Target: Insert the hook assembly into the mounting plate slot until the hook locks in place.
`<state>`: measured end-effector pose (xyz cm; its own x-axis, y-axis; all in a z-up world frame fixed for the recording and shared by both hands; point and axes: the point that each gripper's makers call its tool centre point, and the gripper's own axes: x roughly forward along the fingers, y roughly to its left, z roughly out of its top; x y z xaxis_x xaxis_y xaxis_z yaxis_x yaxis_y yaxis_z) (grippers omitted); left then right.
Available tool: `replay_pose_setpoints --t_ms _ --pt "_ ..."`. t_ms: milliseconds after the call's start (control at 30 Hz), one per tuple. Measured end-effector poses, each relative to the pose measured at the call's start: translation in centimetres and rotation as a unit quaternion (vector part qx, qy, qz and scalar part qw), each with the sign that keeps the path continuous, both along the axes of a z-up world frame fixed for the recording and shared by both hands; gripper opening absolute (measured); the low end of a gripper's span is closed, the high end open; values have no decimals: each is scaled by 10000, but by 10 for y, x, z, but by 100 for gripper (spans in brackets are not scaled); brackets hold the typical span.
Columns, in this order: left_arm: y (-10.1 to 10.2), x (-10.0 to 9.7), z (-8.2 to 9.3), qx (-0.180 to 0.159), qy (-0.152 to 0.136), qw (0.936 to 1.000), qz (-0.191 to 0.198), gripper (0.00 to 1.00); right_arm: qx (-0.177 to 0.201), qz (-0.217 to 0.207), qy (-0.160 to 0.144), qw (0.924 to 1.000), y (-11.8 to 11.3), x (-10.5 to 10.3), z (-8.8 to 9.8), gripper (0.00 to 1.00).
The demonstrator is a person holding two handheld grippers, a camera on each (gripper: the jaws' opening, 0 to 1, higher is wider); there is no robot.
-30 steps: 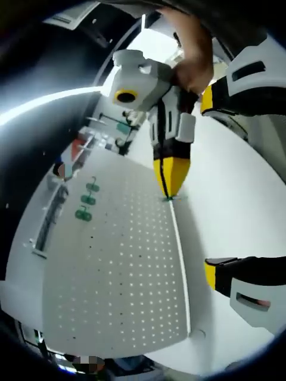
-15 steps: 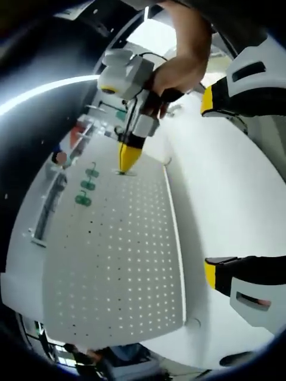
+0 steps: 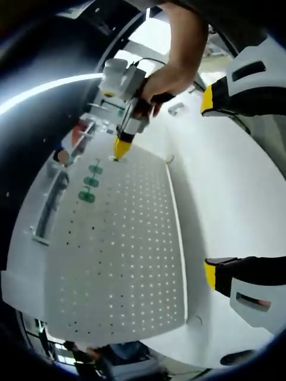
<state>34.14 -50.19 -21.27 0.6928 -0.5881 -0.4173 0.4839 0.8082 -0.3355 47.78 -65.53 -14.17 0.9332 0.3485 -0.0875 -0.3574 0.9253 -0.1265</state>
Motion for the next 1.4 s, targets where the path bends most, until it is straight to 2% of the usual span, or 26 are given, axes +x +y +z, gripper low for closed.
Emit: replay_pose_setpoints --t_ms 200,300,400,700,867,1400 --pt "3 1 0 6 10 10000 38 100 -6 -224 -82 9997 -22 14 5 0" --pt "5 1 -7 107 78 9999 36 100 -23 -358 -120 9993 -34 22 6 0" --pt "6 0 -7 52 98 9999 81 100 -70 -435 -163 9989 -42 28 8 0" --pt "12 4 -7 84 85 9998 154 99 49 -778 -224 9967 -67 45 14 0" --pt "16 2 -17 199 201 9995 162 98 101 -875 -251 9958 -74 55 16 0" --pt "28 8 -18 153 257 9990 343 98 210 -1046 -454 9933 -88 83 35 0"
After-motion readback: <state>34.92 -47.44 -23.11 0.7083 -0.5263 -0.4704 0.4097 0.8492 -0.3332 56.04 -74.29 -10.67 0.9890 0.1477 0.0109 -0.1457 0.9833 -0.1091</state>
